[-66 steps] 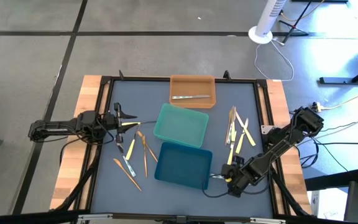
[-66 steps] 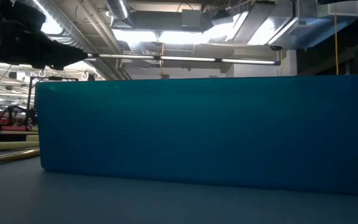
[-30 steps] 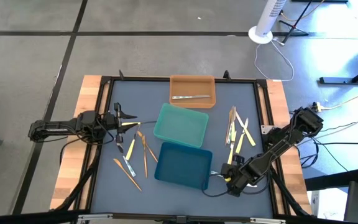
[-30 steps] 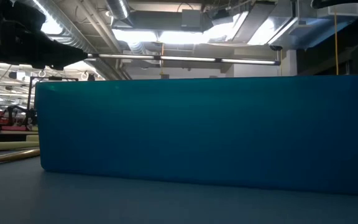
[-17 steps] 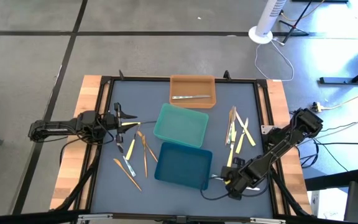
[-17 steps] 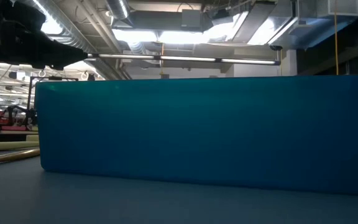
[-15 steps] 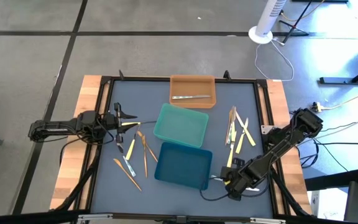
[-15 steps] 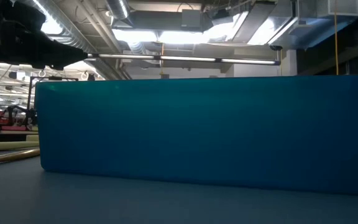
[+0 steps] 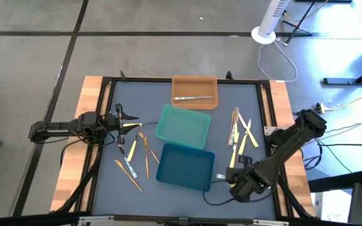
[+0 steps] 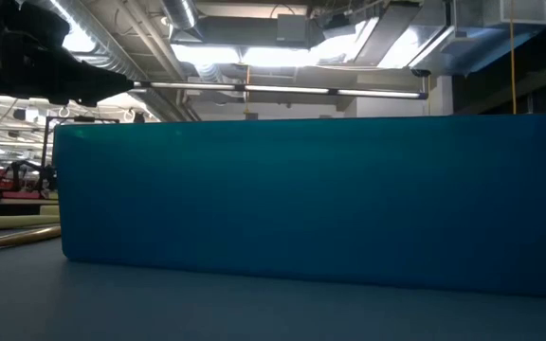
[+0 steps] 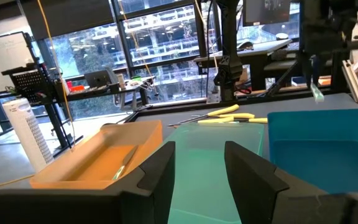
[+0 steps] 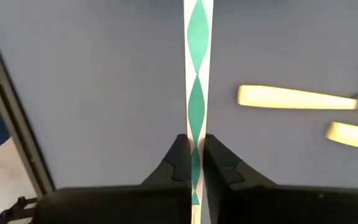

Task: Sort silverware by color (type)
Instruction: Put the white and blue knife into the orange bin

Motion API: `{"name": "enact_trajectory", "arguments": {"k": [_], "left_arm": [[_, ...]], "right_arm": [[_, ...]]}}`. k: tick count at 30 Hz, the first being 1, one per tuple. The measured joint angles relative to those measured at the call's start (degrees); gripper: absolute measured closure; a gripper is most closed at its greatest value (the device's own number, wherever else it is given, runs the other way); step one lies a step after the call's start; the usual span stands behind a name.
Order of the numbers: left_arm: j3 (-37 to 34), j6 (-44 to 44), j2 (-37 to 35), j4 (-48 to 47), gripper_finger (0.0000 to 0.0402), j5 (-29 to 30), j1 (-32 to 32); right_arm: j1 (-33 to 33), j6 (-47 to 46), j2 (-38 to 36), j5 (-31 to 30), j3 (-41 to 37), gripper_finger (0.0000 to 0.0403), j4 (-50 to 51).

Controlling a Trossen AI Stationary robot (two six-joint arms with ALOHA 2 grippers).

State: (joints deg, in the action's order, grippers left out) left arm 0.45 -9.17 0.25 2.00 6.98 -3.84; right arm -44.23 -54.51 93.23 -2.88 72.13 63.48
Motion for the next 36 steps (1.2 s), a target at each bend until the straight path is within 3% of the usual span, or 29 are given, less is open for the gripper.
{"name": "enact_trajectory", "arguments": {"k": [6, 12, 26, 36], "left_arm": [[0.0, 0.0, 0.0, 0.0, 0.0269, 0.0, 0.0], [0.0, 0.0, 0.0, 0.0, 0.0269, 0.0, 0.0], [0.0, 0.0, 0.0, 0.0, 0.0269, 0.0, 0.0], [0.0, 0.0, 0.0, 0.0, 0.0269, 0.0, 0.0]], "right_arm": [[1.6, 6.1, 0.0, -3.5, 6.7, 0.0399, 6.3], [8.2, 17.4, -0.1, -3.8, 10.6, 0.0399, 9.0], [31.7, 50.8, -0.1, -4.0, 13.9, 0.0398, 7.9], [47.2, 69.1, -0.1, -0.4, 13.9, 0.0398, -0.3]]}}
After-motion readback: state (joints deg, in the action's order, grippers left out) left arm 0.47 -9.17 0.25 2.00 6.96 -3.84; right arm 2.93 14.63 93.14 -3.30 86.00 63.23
